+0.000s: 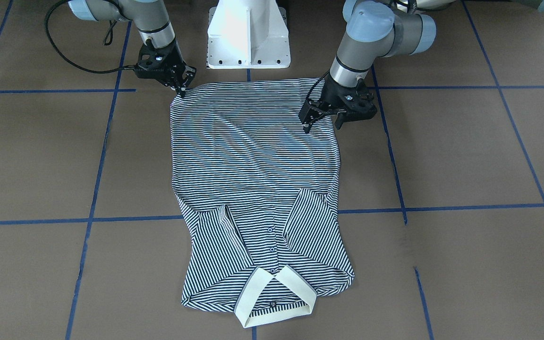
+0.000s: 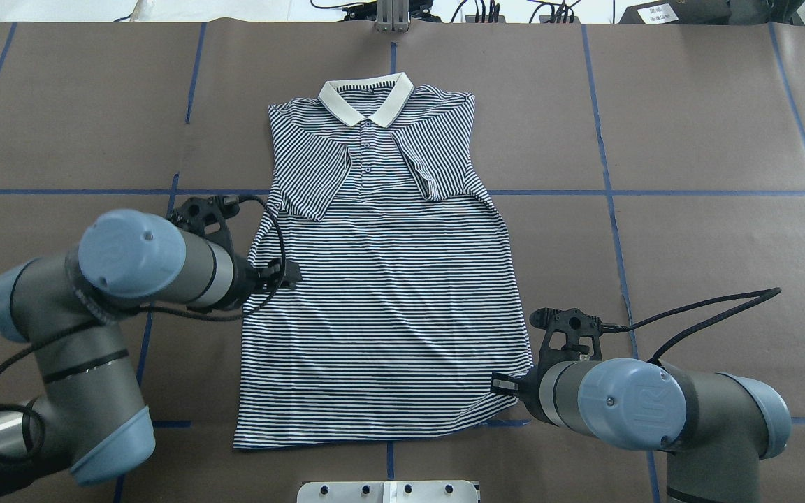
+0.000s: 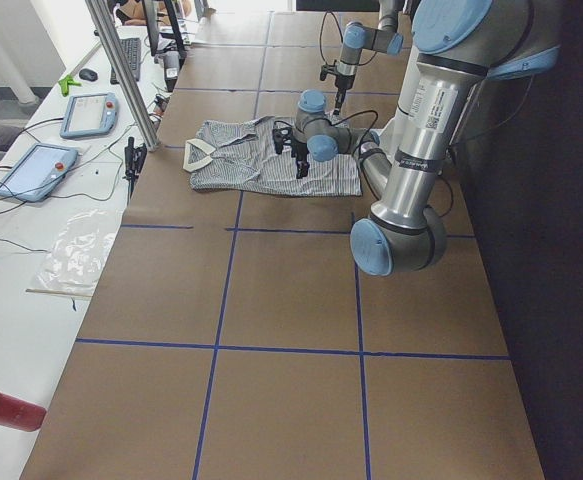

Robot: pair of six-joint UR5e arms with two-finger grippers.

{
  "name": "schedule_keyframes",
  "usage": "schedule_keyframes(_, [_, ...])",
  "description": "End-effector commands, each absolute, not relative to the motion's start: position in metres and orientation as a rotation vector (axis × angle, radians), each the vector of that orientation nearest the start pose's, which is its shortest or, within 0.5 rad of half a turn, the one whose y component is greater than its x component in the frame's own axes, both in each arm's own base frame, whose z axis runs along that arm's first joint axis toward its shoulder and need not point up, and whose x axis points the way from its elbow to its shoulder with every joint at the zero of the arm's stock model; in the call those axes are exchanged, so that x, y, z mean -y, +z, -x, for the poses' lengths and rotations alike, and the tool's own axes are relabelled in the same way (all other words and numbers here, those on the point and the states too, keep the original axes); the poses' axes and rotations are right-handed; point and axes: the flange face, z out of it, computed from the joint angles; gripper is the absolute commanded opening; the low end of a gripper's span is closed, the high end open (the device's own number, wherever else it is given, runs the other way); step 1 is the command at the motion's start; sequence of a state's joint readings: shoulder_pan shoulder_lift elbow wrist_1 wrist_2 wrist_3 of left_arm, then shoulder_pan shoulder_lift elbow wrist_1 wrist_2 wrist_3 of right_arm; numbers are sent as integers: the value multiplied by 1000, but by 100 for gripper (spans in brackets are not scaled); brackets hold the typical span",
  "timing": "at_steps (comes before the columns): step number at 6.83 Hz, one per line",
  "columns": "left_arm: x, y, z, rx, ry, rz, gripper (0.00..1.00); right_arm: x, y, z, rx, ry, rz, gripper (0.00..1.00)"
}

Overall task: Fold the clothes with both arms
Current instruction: 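Slide both grippers down to the hem corners nearest the robot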

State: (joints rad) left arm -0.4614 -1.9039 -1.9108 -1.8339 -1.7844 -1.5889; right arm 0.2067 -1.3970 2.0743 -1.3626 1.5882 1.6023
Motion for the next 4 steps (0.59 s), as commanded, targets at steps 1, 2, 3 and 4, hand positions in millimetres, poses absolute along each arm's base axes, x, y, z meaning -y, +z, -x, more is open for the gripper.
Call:
schedule_keyframes(1, [264,318,-488,-924,-438,105,99,238,307,471,917,198,-61,0])
schedule_keyframes(2, [237,322,-499,-893,-460,120,99,239,307,471,917,198,-61,0])
schedule_keyframes(3, [214,327,-511,-840,-488,151,99,239,307,471,917,198,-61,0])
schedule_keyframes(4, [199,334,-518,-813,-507,155,99,239,308,471,914,198,-62,0])
